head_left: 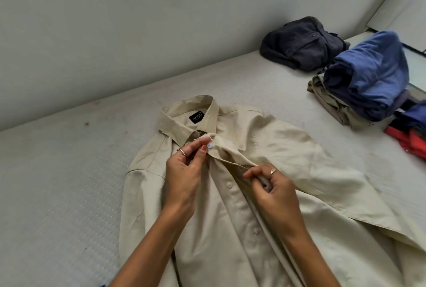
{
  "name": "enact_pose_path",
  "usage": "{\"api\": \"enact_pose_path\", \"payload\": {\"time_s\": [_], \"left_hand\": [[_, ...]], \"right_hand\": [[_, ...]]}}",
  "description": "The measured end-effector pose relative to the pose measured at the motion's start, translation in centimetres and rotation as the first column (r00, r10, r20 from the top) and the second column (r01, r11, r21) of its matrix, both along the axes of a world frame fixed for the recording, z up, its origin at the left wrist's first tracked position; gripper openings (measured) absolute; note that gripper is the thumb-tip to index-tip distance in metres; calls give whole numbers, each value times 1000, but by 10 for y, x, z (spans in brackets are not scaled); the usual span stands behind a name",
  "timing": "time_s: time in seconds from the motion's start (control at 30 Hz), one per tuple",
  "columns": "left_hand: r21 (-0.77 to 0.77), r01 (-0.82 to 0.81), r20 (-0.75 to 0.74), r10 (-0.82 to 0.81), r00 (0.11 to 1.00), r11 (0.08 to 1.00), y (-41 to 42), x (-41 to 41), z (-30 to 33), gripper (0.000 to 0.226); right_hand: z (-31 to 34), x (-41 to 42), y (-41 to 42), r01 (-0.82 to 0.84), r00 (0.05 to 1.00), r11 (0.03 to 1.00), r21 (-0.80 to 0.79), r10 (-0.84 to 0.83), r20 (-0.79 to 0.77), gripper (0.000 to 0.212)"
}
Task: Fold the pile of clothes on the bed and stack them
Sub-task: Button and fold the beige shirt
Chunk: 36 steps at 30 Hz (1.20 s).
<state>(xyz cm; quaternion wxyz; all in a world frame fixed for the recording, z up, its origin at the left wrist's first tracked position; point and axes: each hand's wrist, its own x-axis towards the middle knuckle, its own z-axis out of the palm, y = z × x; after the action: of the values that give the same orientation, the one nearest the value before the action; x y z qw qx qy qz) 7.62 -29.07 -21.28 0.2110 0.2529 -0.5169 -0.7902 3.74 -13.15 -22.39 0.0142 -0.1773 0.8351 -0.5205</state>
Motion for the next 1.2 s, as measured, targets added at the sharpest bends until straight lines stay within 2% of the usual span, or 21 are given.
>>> {"api": "enact_pose_path", "payload": {"time_s": [0.1, 0.17, 0.2, 0.27, 0.33, 0.4, 0.5, 0.57, 0.6, 0.67, 0.7, 0.8, 0.87, 0.93, 1.03, 1.13, 1.2], "left_hand": [[-3, 55, 14, -55, 998, 999, 0, 0, 1, 25], [-132, 110, 37, -106, 994, 985, 3, 0, -3, 39], [-246, 139, 75, -124, 989, 959, 4, -1, -8, 49], [-466, 218, 190, -143, 971, 858, 4, -4, -22, 68], [-602, 316, 298, -160, 941, 733, 5, -4, -33, 82], [-678, 378, 364, -159, 918, 631, 10, -1, -41, 86], [-806, 291, 325, -27, 945, 515, 21, 6, -37, 71], [-915, 204, 243, 71, 967, 348, 25, 9, -28, 49], [-947, 176, 206, 86, 975, 269, 25, 10, -26, 36], [-958, 213, 227, 56, 972, 189, 24, 12, -27, 15], [-944, 277, 287, 35, 957, 178, 24, 13, -29, 12], [-862, 484, 488, -12, 873, 152, 30, 15, -38, 22], [-817, 538, 549, -8, 836, 208, 33, 14, -42, 26], [-792, 546, 567, -5, 824, 274, 34, 12, -46, 26], [-759, 566, 589, -31, 808, 322, 34, 10, -46, 20], [-750, 548, 570, -60, 820, 370, 33, 10, -42, 11], [-749, 506, 534, -62, 843, 429, 31, 14, -36, 9]], "right_hand": [[9, -11, 5, -39, 945, 973, -226, 109, 308, 35], [9, -15, 8, -80, 901, 956, -283, 191, 389, 35], [8, -16, 8, -106, 906, 963, -250, 197, 374, 34], [3, -18, 7, -139, 950, 988, -63, 151, 273, 34], [-2, -17, 3, -145, 969, 985, 89, 123, 216, 41], [-10, -16, 0, -142, 967, 980, 139, 107, 230, 43], [-19, -14, -2, -128, 966, 982, 137, 92, 244, 37], [-21, -15, -2, -107, 974, 986, 129, 78, 212, 28], [-22, -16, -2, -94, 980, 987, 133, 69, 186, 21], [-26, -18, -2, -71, 990, 982, 174, 48, 133, 11], [-29, -19, -2, -58, 992, 977, 203, 34, 119, 8], [-38, -23, -3, -4, 992, 952, 308, -35, 120, 10], [-41, -26, -7, 29, 985, 929, 369, -88, 146, 15], [-40, -28, -11, 21, 981, 902, 430, -101, 164, 16], [-34, -28, -17, -20, 990, 856, 517, -55, 130, 11], [-23, -24, -16, -17, 1000, 796, 605, 14, 10, 16], [-12, -17, -12, 61, 992, 783, 619, 23, -126, 20]]}}
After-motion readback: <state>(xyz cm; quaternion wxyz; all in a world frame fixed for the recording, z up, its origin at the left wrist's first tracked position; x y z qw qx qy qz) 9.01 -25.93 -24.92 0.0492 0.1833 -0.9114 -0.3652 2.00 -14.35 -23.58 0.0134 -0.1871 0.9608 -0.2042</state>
